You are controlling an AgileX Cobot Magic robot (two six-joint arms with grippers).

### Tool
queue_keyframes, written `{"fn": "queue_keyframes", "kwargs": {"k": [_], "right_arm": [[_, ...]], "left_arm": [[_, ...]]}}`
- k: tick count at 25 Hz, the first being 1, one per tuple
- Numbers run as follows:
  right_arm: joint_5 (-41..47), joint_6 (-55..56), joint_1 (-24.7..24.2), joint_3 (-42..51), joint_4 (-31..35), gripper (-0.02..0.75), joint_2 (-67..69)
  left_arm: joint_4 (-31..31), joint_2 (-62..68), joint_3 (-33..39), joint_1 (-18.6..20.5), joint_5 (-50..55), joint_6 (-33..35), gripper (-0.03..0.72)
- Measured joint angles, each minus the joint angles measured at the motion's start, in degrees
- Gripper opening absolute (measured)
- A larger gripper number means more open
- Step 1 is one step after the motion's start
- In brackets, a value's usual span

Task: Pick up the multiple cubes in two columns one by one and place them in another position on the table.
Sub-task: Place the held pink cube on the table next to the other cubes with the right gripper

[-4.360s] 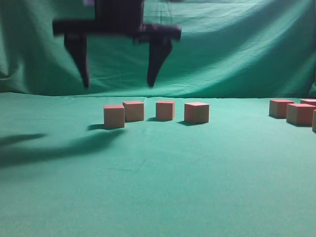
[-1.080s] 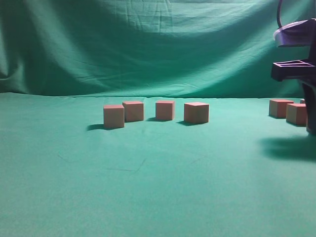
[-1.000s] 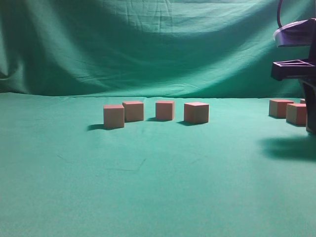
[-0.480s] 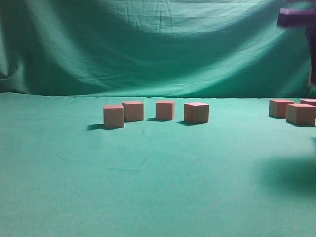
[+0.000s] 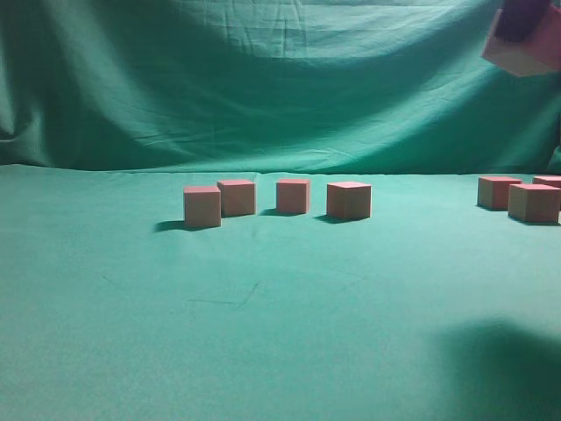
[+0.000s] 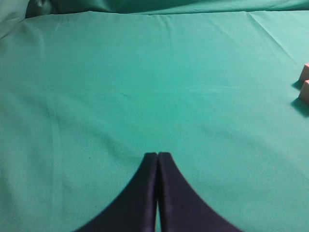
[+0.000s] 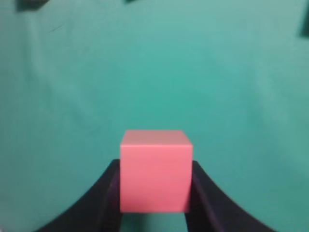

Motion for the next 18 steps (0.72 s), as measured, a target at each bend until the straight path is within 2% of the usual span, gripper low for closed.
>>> {"fn": "queue_keyframes", "kwargs": {"k": [3,10,13,18], "right_arm": [[0.14,-1.04,4.67,0.00,1.10,0.270,0.56],[-2.72,-1.65,19.49,-2.58,-0.20,0.270,8.84],[-2.84,0.92,22.40,-8.07,-3.44,0.270,14.17],[0.31,4.73,23.30,-20.74,-6.40,0.270,23.50]], "left_arm": [[0.00,0.00,0.00,0.00,0.00,0.00,0.000],[0.00,0.00,0.00,0.00,0.00,0.00,0.000],[0.00,0.00,0.00,0.00,0.00,0.00,0.000],[0.00,0.00,0.00,0.00,0.00,0.00,0.000]]}}
